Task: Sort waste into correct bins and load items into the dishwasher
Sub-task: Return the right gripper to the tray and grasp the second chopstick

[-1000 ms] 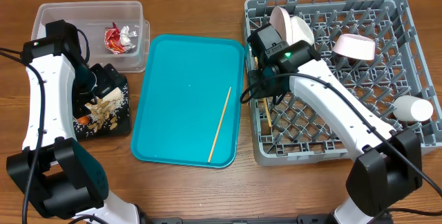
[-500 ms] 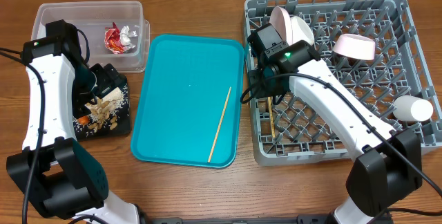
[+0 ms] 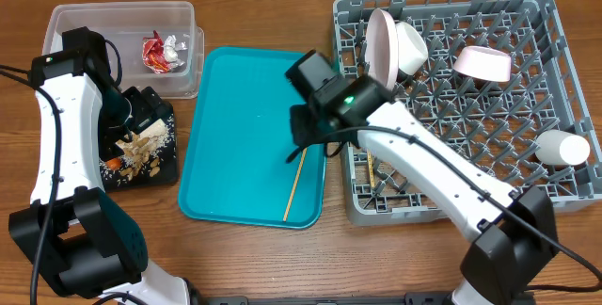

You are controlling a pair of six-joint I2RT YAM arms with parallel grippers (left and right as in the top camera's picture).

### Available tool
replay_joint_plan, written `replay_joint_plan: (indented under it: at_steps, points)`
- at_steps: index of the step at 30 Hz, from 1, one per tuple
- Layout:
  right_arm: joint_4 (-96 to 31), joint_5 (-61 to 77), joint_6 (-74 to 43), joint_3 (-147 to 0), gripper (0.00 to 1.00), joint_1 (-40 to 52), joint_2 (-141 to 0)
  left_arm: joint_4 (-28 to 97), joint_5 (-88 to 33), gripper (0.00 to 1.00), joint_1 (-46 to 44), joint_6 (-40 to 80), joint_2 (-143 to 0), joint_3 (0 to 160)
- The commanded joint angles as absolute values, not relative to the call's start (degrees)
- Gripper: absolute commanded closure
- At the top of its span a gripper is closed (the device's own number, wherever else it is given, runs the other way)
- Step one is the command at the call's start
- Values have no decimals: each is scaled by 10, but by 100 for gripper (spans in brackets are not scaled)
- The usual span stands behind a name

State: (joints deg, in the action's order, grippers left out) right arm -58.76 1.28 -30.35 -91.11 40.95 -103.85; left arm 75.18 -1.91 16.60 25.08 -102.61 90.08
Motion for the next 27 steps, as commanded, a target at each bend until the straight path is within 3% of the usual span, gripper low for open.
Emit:
replay_joint_plan:
  at_steps: [1,27]
  points:
    - [-585,13,-412,-884,59,415,-1072,750,-15,0,165,253,-1022,901]
    - [-562,37,-466,-873,60,453,-1227,750,-15,0,165,253,-1022,901]
